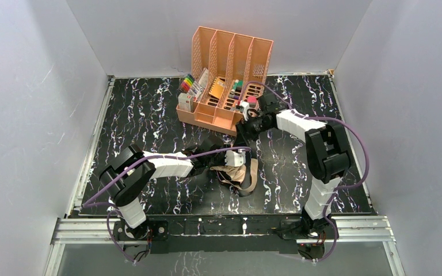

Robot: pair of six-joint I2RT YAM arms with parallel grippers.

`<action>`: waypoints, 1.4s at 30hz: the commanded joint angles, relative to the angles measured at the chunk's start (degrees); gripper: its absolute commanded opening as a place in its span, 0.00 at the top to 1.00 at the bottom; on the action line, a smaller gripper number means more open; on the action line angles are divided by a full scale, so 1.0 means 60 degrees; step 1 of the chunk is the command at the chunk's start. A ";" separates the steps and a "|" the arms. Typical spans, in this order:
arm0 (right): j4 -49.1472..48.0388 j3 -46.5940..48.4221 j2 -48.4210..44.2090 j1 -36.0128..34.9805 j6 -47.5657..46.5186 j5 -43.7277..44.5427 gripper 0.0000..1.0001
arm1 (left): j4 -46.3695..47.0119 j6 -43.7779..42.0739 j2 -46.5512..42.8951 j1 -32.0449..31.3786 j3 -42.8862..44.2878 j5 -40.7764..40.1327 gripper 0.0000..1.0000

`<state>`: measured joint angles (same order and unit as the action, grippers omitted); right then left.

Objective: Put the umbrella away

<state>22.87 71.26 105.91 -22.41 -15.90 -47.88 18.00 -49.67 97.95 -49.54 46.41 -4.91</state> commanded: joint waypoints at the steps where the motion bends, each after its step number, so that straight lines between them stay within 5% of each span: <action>1: 0.1037 0.0642 0.0321 -0.0301 -0.0904 -0.0191 0.12 | -0.0660 -0.0086 0.0096 -0.0020 -0.0192 0.0193 1.00; 8: 0.1600 0.0842 0.0846 -0.0429 -0.1208 0.0775 0.26 | -0.0704 0.0030 -0.0068 -0.0020 -0.0204 0.0207 1.00; 14: 0.1698 0.0955 0.1065 -0.0630 -0.1261 0.1932 0.61 | -0.0342 0.0635 -0.0373 -0.0007 -0.0212 0.0000 0.99; 17: 0.1636 0.0902 0.1060 -0.0726 -0.1305 0.2389 0.77 | -0.0020 0.0979 -0.0704 -0.0005 -0.0272 -0.0106 0.88; 21: 0.1413 0.0691 0.0975 -0.0875 -0.1453 0.3056 0.90 | 0.0524 0.1441 -0.1375 0.0009 -0.0475 -0.0237 0.59; 26: 0.0934 0.0209 0.0614 -0.1122 -0.1629 0.3488 0.92 | 0.0811 0.2057 -0.2459 0.0062 -0.0824 -0.0240 0.40; 37: -0.0915 -0.1412 -0.1020 -0.1591 -0.1576 0.3378 0.91 | -0.0860 0.3800 -0.5416 0.0267 -0.1545 0.0039 0.32; 42: -0.2291 -0.2606 -0.2201 -0.2396 -0.1695 0.3941 0.93 | -0.1281 0.5297 -0.6180 0.1868 -0.1191 0.1442 0.27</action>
<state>15.59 60.82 98.43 -33.04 -24.16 -28.84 13.17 -26.94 64.10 -45.95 37.21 -4.03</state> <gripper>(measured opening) 0.109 0.725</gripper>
